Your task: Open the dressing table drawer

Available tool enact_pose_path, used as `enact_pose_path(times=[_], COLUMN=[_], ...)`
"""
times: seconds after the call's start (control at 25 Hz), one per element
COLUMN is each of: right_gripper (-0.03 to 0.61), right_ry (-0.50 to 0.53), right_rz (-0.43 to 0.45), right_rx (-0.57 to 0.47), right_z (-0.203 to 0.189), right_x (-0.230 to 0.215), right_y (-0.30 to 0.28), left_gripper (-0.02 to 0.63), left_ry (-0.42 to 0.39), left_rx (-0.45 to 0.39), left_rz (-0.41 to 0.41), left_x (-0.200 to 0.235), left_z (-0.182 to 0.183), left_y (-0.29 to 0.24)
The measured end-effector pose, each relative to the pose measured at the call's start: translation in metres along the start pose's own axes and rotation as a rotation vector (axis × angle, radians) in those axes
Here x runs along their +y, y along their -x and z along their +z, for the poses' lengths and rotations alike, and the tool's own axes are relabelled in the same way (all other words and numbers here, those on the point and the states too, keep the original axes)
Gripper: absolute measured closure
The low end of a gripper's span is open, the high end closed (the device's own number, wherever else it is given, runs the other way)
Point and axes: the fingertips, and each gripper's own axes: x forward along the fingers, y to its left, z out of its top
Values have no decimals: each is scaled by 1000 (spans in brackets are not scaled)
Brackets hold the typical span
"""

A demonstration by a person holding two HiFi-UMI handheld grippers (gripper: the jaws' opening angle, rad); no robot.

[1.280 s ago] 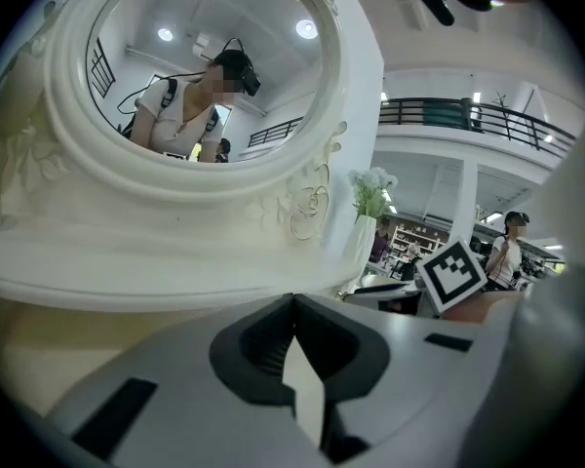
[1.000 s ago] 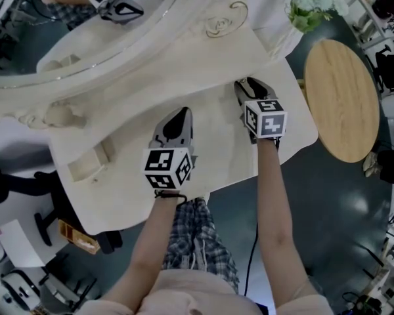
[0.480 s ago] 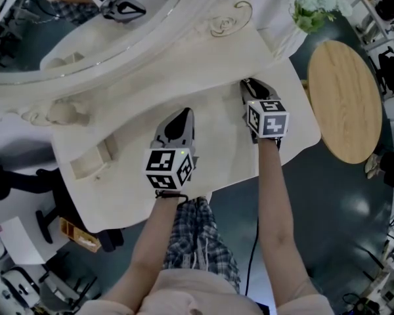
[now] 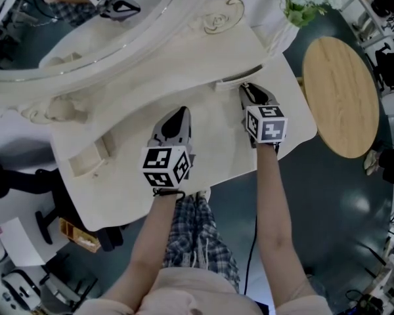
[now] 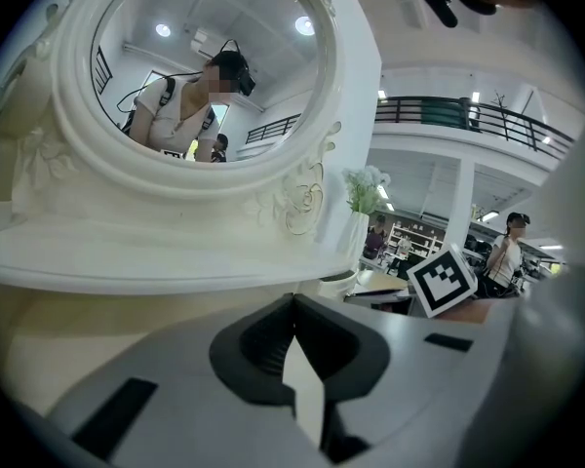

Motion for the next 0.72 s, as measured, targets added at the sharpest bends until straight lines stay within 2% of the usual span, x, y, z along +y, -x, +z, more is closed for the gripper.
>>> enact_pose_path(times=[0.72], right_gripper=[474], right_ry=[-8], right_rz=[-21], right_rx=[15], right_z=[-25], right_x=[1], right_y=[35], left_gripper=[588], left_ry=[-8], left_rx=[3], left_rz=[-33], left_x=[-21], left_z=[-4], left_y=[11])
